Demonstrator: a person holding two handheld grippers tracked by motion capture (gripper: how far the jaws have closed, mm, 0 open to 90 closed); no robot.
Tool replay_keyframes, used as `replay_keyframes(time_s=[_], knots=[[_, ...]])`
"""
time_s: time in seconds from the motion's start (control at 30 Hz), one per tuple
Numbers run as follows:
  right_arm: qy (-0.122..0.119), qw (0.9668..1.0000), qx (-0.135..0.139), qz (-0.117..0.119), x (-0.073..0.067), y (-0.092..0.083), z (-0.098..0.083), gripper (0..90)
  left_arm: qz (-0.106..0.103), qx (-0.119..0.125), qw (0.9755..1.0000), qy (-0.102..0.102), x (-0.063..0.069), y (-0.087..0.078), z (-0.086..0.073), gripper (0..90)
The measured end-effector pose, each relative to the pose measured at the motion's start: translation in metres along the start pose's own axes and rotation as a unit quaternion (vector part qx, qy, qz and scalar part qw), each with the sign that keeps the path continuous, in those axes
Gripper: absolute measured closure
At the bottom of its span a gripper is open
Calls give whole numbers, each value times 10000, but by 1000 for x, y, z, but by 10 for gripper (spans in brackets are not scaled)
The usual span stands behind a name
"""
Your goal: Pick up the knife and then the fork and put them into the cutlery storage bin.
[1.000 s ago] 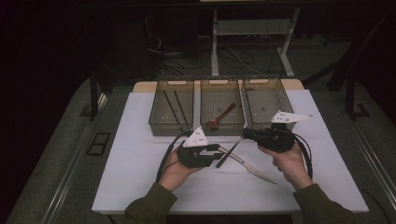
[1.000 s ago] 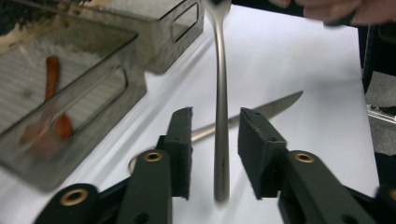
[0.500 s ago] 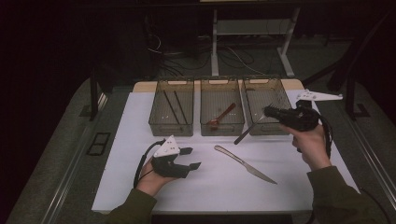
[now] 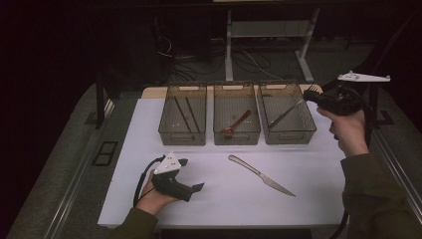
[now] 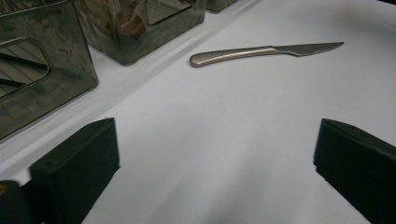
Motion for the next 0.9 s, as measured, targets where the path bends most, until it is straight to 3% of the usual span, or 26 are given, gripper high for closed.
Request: replay_keyframes(time_s=[0.13, 0.3, 0.53, 0.7, 0.9], knots=[[46, 9998, -91, -182, 14, 4, 3, 855, -47, -68, 10000, 14, 1, 2, 0, 0], [172, 9987, -387, -300, 28, 23, -4, 855, -58, -144, 9999, 43, 3, 4, 0, 0], [361, 9953, -831, -350, 38, 51, -23, 855, -102, -162, 9998, 62, 5, 4, 0, 0], [415, 9924, -1115, -302, 40, 61, -32, 854, -152, -193, 9997, 91, 5, 5, 0, 0], [503, 9920, -1111, -333, 48, 70, -35, 842, -193, -219, 9995, 113, 8, 7, 0, 0]])
Point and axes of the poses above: each handheld gripper's, and its own axes: y roughly forward along the jaws, z roughly out of its top, x roughly to its right, the point moved 5 cm from there along y, roughly forward along the jaws, and after that the axes turned 7 degrees about y, right-handed, at the moved point
